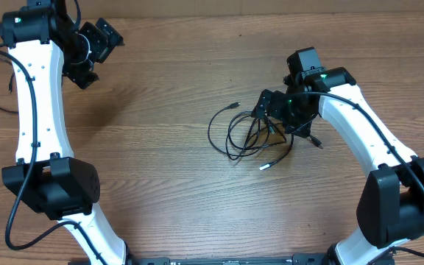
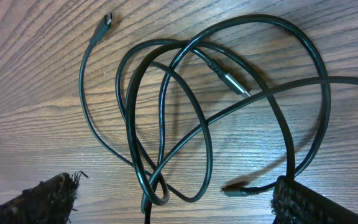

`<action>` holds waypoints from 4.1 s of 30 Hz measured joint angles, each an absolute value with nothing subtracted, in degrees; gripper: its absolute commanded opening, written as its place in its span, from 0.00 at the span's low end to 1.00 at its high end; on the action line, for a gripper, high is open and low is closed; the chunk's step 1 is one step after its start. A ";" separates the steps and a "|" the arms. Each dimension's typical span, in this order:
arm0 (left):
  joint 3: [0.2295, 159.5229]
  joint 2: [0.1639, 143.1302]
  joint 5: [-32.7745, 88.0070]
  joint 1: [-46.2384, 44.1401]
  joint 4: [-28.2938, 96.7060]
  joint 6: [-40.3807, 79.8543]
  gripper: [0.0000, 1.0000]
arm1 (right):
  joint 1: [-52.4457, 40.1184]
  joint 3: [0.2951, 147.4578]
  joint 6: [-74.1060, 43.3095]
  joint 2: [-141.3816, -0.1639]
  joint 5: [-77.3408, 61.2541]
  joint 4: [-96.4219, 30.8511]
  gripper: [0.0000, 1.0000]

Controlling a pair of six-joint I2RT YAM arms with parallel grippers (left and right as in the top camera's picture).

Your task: Untangle cables

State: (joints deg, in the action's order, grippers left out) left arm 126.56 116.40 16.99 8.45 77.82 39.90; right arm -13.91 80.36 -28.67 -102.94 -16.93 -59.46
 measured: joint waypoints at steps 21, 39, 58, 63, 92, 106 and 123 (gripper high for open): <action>126.56 116.40 16.99 8.49 78.22 39.90 1.00 | -13.91 80.36 -28.67 -102.94 -16.93 -59.46 1.00; 126.56 116.40 17.02 8.49 79.72 38.79 1.00 | -13.91 80.36 -28.67 -102.94 -16.93 -59.44 1.00; 126.56 116.40 16.99 8.43 85.58 33.12 1.00 | -13.91 80.36 -28.69 -102.94 -16.93 -59.44 1.00; 126.56 116.40 16.99 8.16 89.52 29.74 1.00 | -13.89 80.36 -28.71 -102.94 -16.91 -59.48 1.00; 126.28 116.40 12.58 -19.20 86.48 29.65 1.00 | -13.89 80.36 -28.67 -102.94 -16.93 -57.43 1.00; 126.06 116.40 10.98 -19.77 84.14 34.22 0.99 | -13.91 80.36 -28.71 -102.94 -16.93 -57.43 1.00; 126.04 116.40 8.91 -19.66 84.18 34.39 0.99 | -13.91 80.36 -28.69 -102.94 -16.93 -55.13 1.00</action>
